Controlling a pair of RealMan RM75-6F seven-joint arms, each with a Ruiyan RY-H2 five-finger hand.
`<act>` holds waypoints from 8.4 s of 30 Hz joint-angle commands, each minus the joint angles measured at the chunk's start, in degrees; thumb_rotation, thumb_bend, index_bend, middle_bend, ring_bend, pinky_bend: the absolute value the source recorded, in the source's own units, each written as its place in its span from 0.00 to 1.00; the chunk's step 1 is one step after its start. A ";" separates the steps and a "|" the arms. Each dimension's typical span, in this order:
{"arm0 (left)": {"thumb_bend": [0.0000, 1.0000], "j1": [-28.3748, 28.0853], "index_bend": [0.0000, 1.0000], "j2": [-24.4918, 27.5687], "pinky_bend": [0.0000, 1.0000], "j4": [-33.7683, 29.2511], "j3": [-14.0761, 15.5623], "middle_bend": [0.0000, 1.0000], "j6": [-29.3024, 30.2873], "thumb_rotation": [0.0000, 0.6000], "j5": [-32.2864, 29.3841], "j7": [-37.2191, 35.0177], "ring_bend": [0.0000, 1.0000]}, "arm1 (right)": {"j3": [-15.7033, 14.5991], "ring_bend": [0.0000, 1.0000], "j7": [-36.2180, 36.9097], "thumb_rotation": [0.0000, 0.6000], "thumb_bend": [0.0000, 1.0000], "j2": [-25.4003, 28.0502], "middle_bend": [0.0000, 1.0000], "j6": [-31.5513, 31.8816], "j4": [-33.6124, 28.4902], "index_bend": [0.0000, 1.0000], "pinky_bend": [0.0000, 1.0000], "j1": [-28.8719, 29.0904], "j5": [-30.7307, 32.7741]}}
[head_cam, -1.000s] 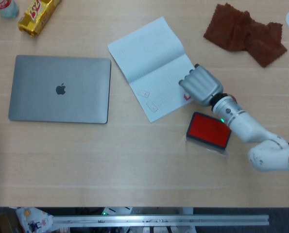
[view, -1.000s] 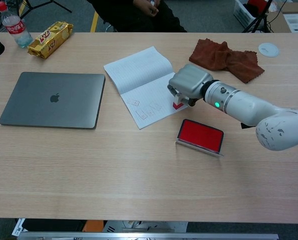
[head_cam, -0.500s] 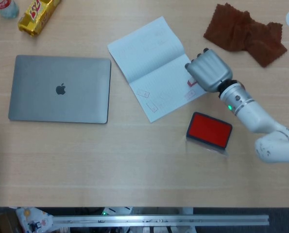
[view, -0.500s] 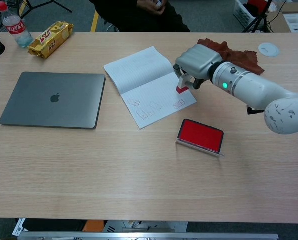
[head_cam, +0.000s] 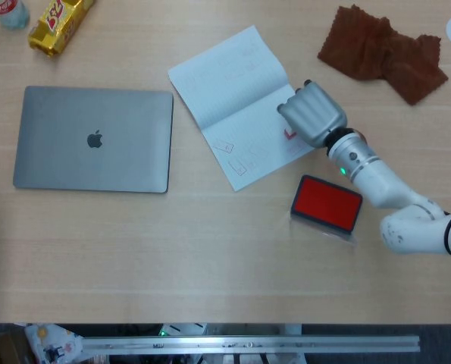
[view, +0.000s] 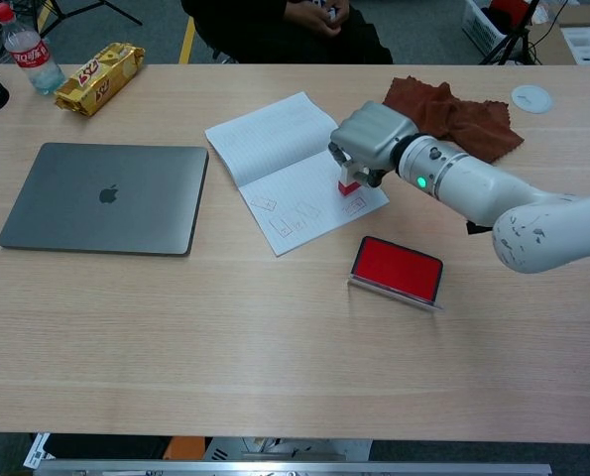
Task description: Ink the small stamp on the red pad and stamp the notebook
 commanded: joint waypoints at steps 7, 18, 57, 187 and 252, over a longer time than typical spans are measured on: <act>0.27 0.08 0.22 -0.19 0.26 0.46 0.07 0.23 -0.11 1.00 -0.10 -0.36 0.27 | -0.59 0.52 -0.68 1.00 0.46 -1.69 0.78 0.17 2.09 0.97 0.42 0.08 -0.43; 0.27 0.16 0.21 -0.33 0.26 0.71 0.09 0.23 -0.26 1.00 -0.33 -0.49 0.27 | -0.98 0.53 -0.93 1.00 0.49 -3.10 0.79 0.07 3.75 0.99 0.42 -0.06 -1.24; 0.27 0.25 0.18 0.17 0.26 0.26 0.15 0.23 -0.40 1.00 -0.35 -0.67 0.27 | 1.89 0.55 1.74 1.00 0.49 1.17 0.80 1.45 -1.30 1.00 0.44 -0.70 -2.61; 0.27 0.32 0.15 1.70 0.26 -1.24 0.73 0.23 -1.07 1.00 -0.20 -0.52 0.27 | 5.90 0.57 11.50 1.00 0.50 1.31 0.81 4.08 -0.58 1.00 0.44 -4.03 -7.97; 0.27 0.53 0.15 1.96 0.26 -2.65 1.71 0.23 -0.88 1.00 1.22 0.23 0.27 | -2.58 0.35 16.00 1.00 0.29 5.12 0.54 5.48 -2.26 0.66 0.38 -14.05 -11.21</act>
